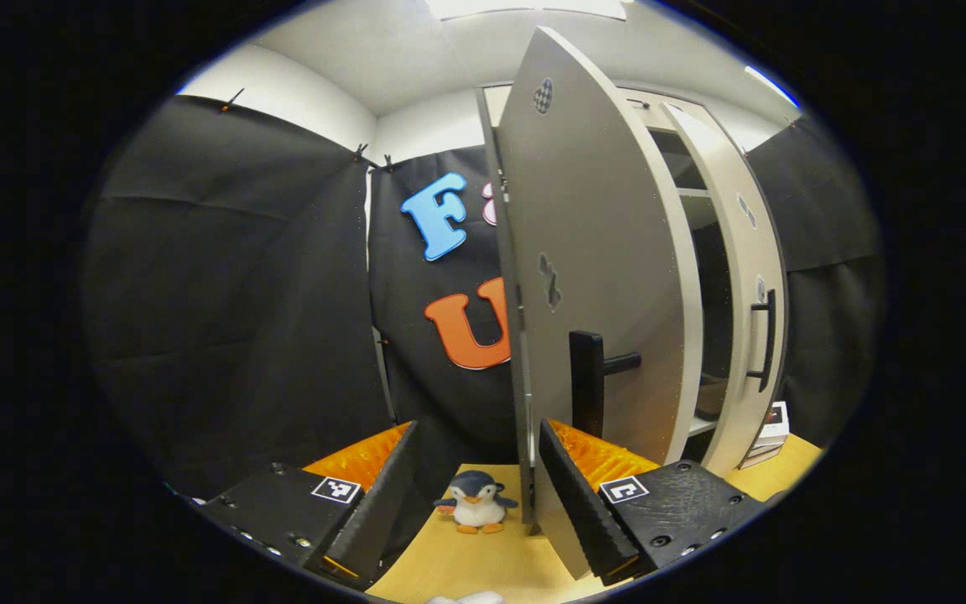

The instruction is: Grab one shoe with the right hand and put it into the shoe cabinet, grab the other shoe with the left hand and put it into the shoe cabinet; then close the right door with the right hand and the left door with the left hand.

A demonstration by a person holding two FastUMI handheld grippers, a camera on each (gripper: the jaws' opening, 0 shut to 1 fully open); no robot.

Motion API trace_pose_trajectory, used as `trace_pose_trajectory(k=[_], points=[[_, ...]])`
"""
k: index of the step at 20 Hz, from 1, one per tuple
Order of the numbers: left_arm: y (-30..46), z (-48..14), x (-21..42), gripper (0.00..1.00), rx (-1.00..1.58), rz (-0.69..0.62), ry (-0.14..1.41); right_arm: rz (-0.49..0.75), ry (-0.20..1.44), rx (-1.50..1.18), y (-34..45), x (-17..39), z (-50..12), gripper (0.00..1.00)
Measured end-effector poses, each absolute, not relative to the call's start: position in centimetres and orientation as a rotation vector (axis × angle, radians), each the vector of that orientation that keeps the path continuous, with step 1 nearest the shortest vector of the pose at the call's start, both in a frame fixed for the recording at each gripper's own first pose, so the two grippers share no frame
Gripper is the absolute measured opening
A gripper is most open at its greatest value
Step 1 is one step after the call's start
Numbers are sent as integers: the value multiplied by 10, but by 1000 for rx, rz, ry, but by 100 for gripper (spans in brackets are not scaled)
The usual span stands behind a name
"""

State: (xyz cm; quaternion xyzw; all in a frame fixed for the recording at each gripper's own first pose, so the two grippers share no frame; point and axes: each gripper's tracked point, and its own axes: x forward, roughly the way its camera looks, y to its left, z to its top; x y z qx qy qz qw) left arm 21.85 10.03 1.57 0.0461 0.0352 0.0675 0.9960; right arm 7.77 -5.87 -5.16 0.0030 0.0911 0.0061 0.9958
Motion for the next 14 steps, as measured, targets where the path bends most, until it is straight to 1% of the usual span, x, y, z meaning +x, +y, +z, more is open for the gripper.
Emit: trace_pose_trajectory(k=[1, 2, 4, 5, 6, 7, 10, 14], points=[[86, 15, 224, 91, 83, 120, 77, 17, 186, -3, -64, 78, -52, 100], [70, 15, 229, 88, 72, 100, 79, 20, 187, -10, -70, 77, -51, 99], [41, 15, 241, 89, 63, 83, 80, 31, 192, -10, -80, 78, -52, 100], [28, 13, 248, 87, 66, 75, 85, 34, 196, -8, -85, 77, -52, 100], [15, 12, 253, 96, 66, 68, 88, 36, 196, -5, -89, 76, -51, 99], [4, 13, 257, 97, 67, 58, 82, 35, 193, 0, -93, 75, -50, 99], [-17, 15, 255, 96, 72, 53, 87, 39, 183, 24, -105, 76, -43, 100], [-40, 14, 228, 96, 61, 60, 101, 69, 167, 32, -117, 80, -35, 99]])
